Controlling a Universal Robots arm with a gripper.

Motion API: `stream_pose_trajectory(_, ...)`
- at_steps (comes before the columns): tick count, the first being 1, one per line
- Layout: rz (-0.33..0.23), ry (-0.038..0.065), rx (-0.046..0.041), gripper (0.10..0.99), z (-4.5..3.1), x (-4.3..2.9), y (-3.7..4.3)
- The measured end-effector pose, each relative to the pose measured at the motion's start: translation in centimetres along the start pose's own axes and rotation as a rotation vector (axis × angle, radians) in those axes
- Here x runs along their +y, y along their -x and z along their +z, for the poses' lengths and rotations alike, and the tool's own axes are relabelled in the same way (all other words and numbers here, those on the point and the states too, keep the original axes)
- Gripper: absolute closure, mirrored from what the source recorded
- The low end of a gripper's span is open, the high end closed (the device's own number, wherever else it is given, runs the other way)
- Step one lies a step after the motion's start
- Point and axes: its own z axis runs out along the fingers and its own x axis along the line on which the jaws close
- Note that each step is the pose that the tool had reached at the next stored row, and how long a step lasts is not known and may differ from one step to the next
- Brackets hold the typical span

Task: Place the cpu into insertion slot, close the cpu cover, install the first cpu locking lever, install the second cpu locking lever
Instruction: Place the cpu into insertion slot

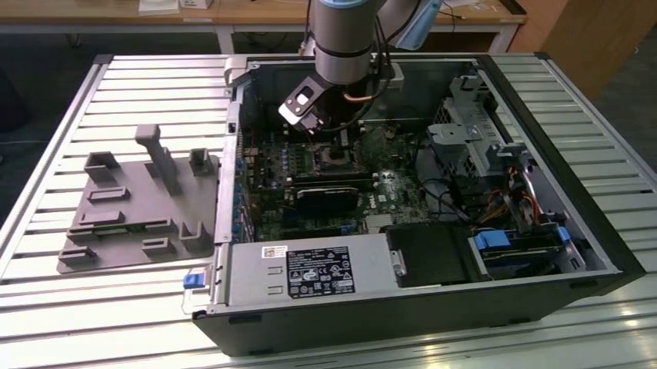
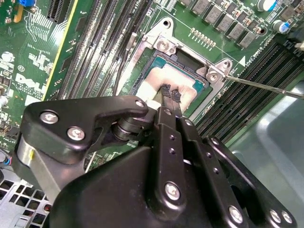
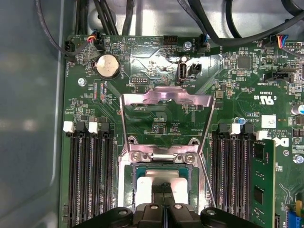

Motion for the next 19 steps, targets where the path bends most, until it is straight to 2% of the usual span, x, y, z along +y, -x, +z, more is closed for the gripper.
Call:
stream_pose_trajectory(13,0.0,0.001,0.0,0.98,-0.04,0.02,-0.02)
stream_pose_trajectory(18,0.0,0.0,-0.0021,0.98,-0.67,0.03,-0.02)
stream_pose_trajectory(19,0.0,0.0,-0.0026,0.98,-1.0,0.04,-0.02)
